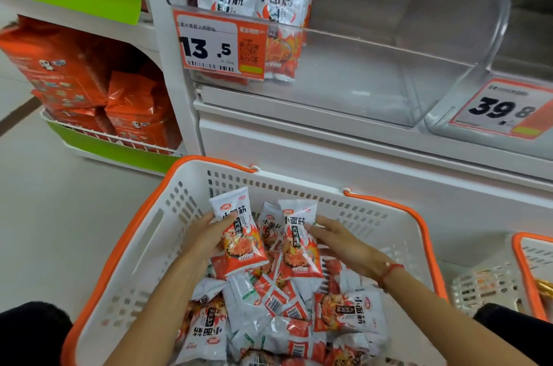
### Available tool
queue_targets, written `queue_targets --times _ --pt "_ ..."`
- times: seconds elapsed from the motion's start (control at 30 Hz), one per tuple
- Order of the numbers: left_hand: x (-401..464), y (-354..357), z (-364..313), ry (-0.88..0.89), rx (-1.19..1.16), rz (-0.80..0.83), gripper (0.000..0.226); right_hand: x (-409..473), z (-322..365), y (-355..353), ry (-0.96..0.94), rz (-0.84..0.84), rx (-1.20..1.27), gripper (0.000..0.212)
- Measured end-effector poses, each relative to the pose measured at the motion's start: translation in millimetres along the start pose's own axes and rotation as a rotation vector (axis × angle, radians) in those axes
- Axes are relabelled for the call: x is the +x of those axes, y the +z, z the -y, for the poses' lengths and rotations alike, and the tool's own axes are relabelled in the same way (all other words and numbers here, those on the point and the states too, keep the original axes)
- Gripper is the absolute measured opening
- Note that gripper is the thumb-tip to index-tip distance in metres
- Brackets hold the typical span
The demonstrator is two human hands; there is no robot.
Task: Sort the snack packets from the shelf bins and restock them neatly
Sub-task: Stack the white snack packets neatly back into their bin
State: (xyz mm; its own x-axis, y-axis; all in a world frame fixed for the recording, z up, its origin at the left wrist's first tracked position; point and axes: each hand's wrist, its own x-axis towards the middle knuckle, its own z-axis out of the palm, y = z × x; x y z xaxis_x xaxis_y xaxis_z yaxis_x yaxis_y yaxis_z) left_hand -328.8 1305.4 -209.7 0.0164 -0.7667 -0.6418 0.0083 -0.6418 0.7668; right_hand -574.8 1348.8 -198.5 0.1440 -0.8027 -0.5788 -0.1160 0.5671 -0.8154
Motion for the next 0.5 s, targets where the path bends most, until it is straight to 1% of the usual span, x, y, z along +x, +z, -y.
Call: queue_targets --times 0.03,0.13,0.2,0.27,0.33,0.37,0.4,0.43,0.47,0.5 --pt "-4 6 -2 -0.010 0.012 0.021 0.022 -8 7 -4 0.008 0.014 0.045 0.024" --pt "-19 27 -9 -0.038 0.036 0.121 0.026 -23 21 -6 0.000 -0.024 0.227 0.019" --pt "-33 44 -15 -0.036 0.096 0.194 0.035 -32 28 -2 -0.047 -0.062 0.263 0.022" --pt "-47 57 -23 -0.053 0.113 0.267 0.047 -37 30 2 -0.114 -0.105 0.197 0.025" --pt "-59 63 -31 -0.052 0.075 0.352 0.058 -41 31 8 -0.174 -0.168 0.090 0.031" --pt "-63 64 -33 -0.038 0.069 0.383 0.067 -43 33 11 -0.194 -0.212 0.068 0.031" --pt "-65 65 -35 -0.006 0.095 0.416 0.078 -44 35 13 -0.221 -0.275 0.051 0.029" --pt "-66 66 -37 0.038 0.136 0.441 0.085 -47 39 17 -0.249 -0.344 0.035 0.022" --pt "-70 66 -40 0.085 0.177 0.447 0.085 -50 45 20 -0.269 -0.407 0.025 0.019" --pt "-75 67 -43 0.136 0.195 0.429 0.071 -53 50 23 -0.295 -0.451 0.019 0.021"
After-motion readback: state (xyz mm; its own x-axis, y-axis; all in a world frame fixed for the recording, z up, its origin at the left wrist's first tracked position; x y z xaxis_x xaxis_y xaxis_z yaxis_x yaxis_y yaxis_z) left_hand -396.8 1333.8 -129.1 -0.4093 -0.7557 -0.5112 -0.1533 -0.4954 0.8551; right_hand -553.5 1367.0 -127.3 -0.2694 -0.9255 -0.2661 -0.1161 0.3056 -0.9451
